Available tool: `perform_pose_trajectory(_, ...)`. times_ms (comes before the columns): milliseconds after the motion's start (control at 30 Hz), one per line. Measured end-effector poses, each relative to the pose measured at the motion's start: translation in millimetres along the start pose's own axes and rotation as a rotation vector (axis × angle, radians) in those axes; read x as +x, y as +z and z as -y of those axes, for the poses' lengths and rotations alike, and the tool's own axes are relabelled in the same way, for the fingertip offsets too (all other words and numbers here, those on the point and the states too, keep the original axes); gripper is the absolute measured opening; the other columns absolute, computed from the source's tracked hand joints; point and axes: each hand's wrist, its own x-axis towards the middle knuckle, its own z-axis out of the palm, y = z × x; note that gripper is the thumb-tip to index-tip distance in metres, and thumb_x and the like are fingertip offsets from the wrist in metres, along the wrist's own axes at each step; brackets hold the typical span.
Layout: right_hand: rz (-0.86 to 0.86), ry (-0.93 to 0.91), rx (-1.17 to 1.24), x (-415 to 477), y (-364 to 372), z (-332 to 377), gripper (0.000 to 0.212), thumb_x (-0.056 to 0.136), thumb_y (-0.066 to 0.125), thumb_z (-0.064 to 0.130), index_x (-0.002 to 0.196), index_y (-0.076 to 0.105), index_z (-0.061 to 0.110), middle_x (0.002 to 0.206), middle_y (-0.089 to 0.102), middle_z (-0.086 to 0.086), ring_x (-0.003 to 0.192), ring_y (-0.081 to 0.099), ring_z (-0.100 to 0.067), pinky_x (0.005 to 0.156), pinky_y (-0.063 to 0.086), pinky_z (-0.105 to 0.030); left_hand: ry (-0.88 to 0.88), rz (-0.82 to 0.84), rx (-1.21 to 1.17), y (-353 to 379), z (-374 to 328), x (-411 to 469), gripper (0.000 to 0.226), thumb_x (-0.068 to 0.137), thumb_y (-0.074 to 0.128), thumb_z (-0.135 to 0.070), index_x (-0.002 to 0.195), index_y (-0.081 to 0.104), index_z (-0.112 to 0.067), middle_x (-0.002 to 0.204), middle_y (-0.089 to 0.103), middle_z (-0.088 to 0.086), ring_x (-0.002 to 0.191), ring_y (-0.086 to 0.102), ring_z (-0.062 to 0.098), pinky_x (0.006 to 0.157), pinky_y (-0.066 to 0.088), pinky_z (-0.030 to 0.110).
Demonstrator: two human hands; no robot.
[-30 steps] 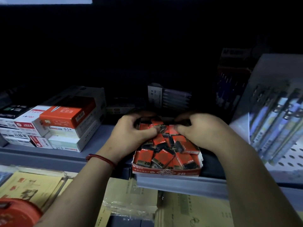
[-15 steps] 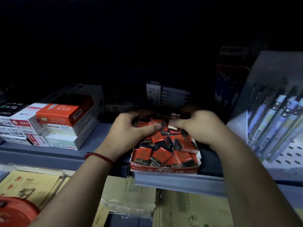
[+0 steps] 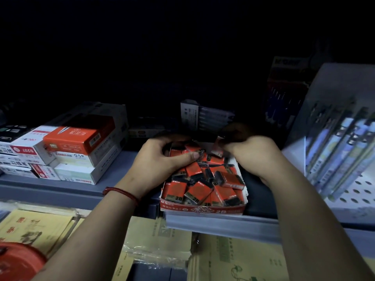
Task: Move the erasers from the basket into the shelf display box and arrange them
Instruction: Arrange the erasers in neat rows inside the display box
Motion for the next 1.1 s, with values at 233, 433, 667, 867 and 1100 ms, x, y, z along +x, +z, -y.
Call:
perform_pose_trajectory(233,-0.125,-0.084,0.033,-1,-1,5,0.029,0.098,0.057,0.027,0.07,0.051,0.027,0.081,0.058,0.004,0.075,0.056,-0.015,0.06,0.042,-0.025,0.011,0.006,-0.013,0,0,-1,0.055,0.066,0.08,-0.047,0.116,0.071,-0.026,0.105,0.076,-0.008,0.087,0.075,0.009,0.082,0.062,0.039)
perform_pose_trajectory(433,0.029,-0.139,-0.076,-3,-5,7,0.02,0.1,0.051,0.022,0.085,0.063,0.029,0.074,0.071,-0.005,0.057,0.064,-0.007,0.053,0.046,-0.019,-0.006,0.004,-0.024,1,-1,0,0.051,0.071,0.081,-0.043,0.117,0.071,-0.025,0.104,0.076,-0.006,0.086,0.076,0.011,0.081,0.062,0.04)
perform_pose_trajectory(667,0.185,-0.112,-0.593,-1,-4,6,0.021,0.089,0.061,0.053,0.096,0.067,0.034,0.088,0.065,0.007,0.084,0.06,-0.013,0.068,0.046,-0.027,0.011,-0.012,-0.032,1,-1,-1,0.04,0.078,0.083,-0.03,0.115,0.072,-0.022,0.103,0.077,-0.008,0.089,0.074,0.007,0.086,0.061,0.036)
perform_pose_trajectory(867,0.225,-0.039,-0.528,7,2,6,0.019,0.088,0.067,0.042,0.102,0.072,0.031,0.096,0.07,0.002,0.09,0.064,-0.017,0.084,0.055,-0.032,0.025,-0.006,-0.02,1,0,0,0.041,0.078,0.082,-0.033,0.116,0.072,-0.023,0.105,0.076,-0.008,0.09,0.075,0.008,0.086,0.061,0.038)
perform_pose_trajectory(1100,0.261,-0.042,-0.34,9,5,2,0.028,0.091,0.056,0.015,0.086,0.073,0.036,0.093,0.074,0.002,0.068,0.062,-0.012,0.06,0.051,-0.025,0.041,-0.006,0.008,1,2,1,0.041,0.079,0.083,-0.033,0.117,0.072,-0.023,0.106,0.076,-0.009,0.093,0.073,0.005,0.088,0.06,0.037)
